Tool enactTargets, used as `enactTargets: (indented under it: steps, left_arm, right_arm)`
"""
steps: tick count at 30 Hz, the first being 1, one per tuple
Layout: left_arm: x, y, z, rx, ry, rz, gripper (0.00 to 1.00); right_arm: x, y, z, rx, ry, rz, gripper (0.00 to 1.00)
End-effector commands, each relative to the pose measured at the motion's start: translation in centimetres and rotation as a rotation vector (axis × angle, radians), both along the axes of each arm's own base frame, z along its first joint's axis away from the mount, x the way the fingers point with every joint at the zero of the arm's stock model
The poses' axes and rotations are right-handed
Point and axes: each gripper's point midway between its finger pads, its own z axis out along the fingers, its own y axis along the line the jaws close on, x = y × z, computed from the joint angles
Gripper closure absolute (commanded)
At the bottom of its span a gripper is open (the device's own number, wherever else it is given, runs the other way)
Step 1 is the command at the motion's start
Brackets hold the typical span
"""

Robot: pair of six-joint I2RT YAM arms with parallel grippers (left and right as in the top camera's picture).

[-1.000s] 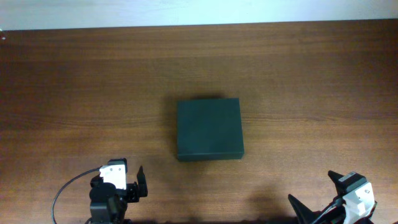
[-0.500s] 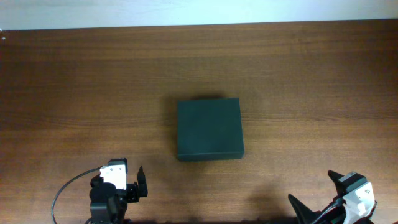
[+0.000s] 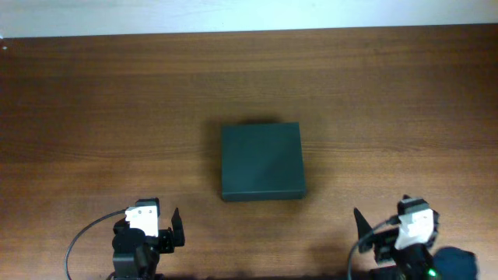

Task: Pack container

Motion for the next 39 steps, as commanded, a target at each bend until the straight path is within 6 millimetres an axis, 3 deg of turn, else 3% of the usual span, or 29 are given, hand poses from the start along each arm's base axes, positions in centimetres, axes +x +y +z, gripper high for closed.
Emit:
enactTargets:
  steps: [1,10,17,28,39]
  left_arm:
    - [0.0,0.2,-0.1,0.015,-0.005,0.000,0.01]
    - [0.1,0.2,-0.1,0.015,-0.005,0.000,0.01]
    - [0.0,0.2,-0.1,0.015,-0.005,0.000,0.01]
    - [0.0,0.2,-0.1,0.015,-0.005,0.000,0.01]
    - [0.0,0.2,-0.1,0.015,-0.005,0.000,0.01]
  right_arm:
    - [1.0,-0.7,-2.5,-0.003,0.004,-0.046,0.01]
    - [2.9,-0.5,-9.1,-0.014,0.093,-0.045,0.01]
    - [2.8,-0.5,-12.1,-0.022,0.161,-0.045,0.01]
    - [2.2,-0.5,-13.5,-0.029,0.216,-0.045,0.01]
    - [2.2,-0.5,-13.5,-0.029,0.216,-0.045,0.01]
